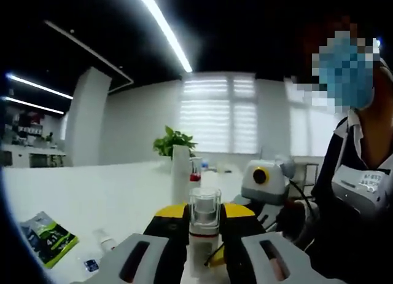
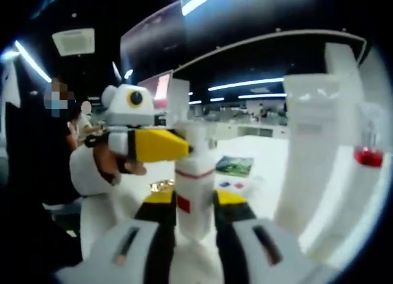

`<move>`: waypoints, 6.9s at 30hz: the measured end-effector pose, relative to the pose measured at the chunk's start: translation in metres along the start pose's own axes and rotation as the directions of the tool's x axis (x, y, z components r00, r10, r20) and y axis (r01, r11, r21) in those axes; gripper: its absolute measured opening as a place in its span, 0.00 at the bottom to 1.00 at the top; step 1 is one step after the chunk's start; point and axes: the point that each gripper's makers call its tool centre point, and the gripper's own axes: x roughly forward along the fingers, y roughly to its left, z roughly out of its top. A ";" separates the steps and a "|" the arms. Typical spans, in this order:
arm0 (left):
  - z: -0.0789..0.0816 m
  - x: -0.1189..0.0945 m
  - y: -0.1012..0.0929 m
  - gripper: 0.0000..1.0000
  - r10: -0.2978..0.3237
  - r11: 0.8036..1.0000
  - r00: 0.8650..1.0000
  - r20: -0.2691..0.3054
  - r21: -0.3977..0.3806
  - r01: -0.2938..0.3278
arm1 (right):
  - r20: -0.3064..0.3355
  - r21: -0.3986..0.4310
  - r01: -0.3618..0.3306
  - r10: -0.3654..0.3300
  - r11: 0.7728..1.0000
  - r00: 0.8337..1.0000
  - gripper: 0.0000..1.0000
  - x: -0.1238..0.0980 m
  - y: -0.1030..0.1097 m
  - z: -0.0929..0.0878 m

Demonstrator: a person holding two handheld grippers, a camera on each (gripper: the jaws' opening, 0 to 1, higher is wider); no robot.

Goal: Arrange the skincare products in the storage area until every visible bottle or jar stands upright without overlapping.

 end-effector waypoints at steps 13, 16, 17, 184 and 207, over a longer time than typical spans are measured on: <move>-0.004 0.011 -0.008 0.25 -0.016 1.000 1.000 -0.017 0.001 0.016 | 0.027 0.037 0.043 -0.044 0.998 0.999 0.22 -0.016 -0.011 0.001; -0.005 0.010 -0.003 0.35 0.008 1.000 1.000 -0.024 0.011 -0.007 | 0.023 0.044 0.050 -0.051 0.998 0.998 0.22 -0.020 -0.016 0.000; -0.005 0.010 -0.003 0.39 0.010 1.000 1.000 -0.025 0.009 -0.009 | 0.021 0.043 0.057 -0.058 0.997 0.998 0.22 -0.021 -0.018 -0.001; -0.079 -0.038 0.103 0.45 0.668 0.730 0.704 -0.241 0.032 -0.682 | 0.298 -0.010 0.247 -0.233 0.969 0.926 0.23 -0.138 -0.053 0.018; -0.096 -0.028 0.112 0.27 0.667 0.721 0.673 -0.320 0.050 -0.691 | 0.154 -0.045 0.129 -0.120 0.991 0.981 0.22 -0.102 -0.023 -0.012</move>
